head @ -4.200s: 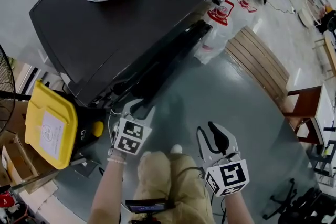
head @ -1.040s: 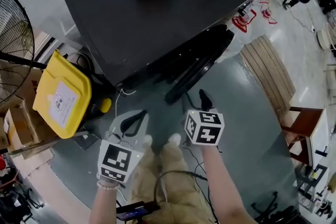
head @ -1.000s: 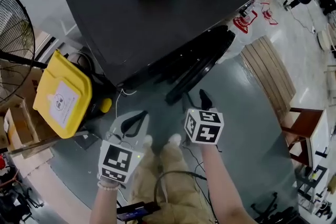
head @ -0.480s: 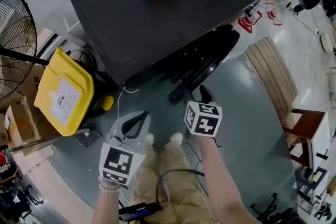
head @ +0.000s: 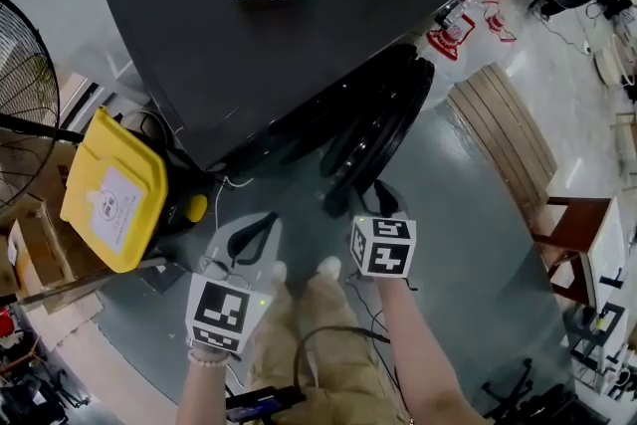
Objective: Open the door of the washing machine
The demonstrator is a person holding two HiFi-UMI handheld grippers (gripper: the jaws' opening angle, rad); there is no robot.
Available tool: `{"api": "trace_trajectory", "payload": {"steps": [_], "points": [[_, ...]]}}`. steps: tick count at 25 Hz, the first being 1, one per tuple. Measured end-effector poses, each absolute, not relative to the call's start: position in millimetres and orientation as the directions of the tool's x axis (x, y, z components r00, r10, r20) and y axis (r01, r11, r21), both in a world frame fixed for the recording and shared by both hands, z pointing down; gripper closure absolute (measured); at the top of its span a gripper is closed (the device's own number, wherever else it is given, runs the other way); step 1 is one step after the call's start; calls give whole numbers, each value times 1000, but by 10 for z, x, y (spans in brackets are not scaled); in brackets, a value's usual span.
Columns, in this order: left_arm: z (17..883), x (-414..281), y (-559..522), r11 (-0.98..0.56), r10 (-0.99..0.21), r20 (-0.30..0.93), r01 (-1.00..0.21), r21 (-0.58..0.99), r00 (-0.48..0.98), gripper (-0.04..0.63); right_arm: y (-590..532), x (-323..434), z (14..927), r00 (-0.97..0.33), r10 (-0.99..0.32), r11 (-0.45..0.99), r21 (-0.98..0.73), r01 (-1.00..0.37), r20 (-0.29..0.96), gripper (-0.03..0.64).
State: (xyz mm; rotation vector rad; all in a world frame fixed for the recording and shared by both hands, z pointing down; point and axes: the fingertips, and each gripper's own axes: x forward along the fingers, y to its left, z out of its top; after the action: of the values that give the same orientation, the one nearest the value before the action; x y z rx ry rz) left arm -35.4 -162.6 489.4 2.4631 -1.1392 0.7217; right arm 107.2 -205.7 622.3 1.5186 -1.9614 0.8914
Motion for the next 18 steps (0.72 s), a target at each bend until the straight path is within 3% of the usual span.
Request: {"api": "trace_trajectory", "payload": {"steps": [18], "points": [[4817,82,-1689,-707,-554,557,-703,79,619,603,-1387,2580,6224,-7,-635,2,-7,-1000,773,497]]}}
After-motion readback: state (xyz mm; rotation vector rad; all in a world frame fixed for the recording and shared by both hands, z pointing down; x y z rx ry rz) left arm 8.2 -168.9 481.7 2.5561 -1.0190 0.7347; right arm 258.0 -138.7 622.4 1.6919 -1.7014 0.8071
